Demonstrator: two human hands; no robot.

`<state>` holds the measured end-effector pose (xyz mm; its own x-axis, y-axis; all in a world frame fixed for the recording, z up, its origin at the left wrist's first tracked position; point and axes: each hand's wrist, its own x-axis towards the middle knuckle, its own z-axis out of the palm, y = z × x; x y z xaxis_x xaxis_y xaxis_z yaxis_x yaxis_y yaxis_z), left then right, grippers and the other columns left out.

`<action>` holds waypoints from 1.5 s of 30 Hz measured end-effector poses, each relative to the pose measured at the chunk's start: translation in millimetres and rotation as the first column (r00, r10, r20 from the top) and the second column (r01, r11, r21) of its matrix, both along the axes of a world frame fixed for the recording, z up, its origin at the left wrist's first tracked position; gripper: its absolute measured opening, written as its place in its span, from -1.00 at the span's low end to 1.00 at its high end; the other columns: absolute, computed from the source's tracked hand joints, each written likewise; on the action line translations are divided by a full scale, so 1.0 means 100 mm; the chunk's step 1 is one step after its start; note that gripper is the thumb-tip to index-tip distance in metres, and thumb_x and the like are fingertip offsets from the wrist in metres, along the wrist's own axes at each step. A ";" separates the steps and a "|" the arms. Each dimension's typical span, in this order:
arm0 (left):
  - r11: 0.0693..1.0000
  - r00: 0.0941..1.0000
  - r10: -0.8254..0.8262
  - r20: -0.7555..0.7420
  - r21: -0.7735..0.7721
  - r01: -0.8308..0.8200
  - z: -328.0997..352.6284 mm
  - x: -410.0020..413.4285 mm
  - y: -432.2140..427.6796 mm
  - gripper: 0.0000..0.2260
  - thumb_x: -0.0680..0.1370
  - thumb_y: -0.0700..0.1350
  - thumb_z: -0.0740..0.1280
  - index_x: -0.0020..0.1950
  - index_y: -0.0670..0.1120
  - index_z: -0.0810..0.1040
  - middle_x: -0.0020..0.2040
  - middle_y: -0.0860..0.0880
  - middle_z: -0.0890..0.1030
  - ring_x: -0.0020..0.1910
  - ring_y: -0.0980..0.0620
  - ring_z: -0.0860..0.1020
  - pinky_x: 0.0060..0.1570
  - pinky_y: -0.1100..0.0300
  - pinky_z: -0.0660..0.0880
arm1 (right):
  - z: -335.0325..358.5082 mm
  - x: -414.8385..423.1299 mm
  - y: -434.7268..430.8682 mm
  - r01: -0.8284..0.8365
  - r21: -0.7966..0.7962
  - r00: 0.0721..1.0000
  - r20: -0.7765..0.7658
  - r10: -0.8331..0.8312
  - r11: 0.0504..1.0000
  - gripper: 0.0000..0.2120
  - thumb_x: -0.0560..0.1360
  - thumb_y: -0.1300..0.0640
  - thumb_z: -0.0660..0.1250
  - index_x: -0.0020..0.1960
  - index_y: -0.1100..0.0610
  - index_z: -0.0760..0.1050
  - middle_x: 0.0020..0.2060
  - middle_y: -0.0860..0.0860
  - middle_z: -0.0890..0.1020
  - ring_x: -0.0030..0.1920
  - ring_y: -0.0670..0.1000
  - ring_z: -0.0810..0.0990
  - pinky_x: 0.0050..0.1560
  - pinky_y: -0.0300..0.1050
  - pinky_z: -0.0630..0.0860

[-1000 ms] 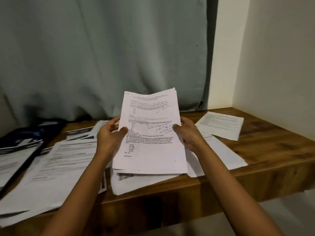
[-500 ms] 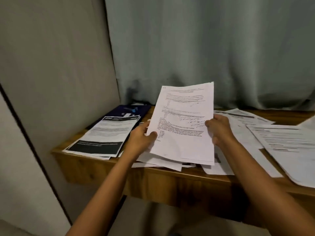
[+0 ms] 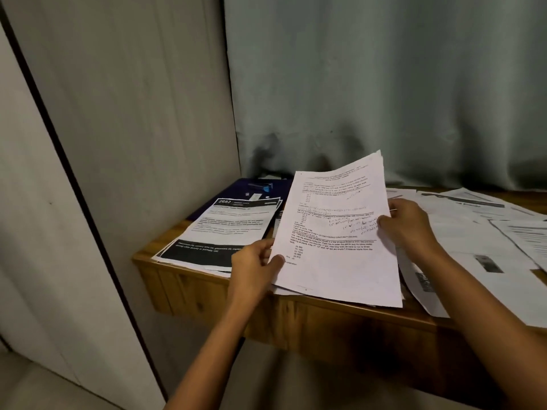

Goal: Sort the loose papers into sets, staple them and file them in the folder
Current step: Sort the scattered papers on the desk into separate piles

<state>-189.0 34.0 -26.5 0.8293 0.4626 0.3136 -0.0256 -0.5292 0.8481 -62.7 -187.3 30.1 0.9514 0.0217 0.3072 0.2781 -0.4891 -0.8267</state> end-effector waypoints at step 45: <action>0.881 0.998 -0.046 0.045 0.472 0.019 0.50 0.68 -0.85 -0.73 0.55 -0.06 0.34 0.22 -0.11 0.58 0.17 -0.08 0.61 0.15 -0.04 0.55 0.14 0.13 0.47 | 0.04 0.57 -0.19 -0.020 -0.144 0.996 0.082 0.032 0.989 -0.79 0.44 0.17 0.41 0.05 0.22 0.55 0.05 0.13 0.61 0.10 0.13 0.55 0.03 -0.15 0.43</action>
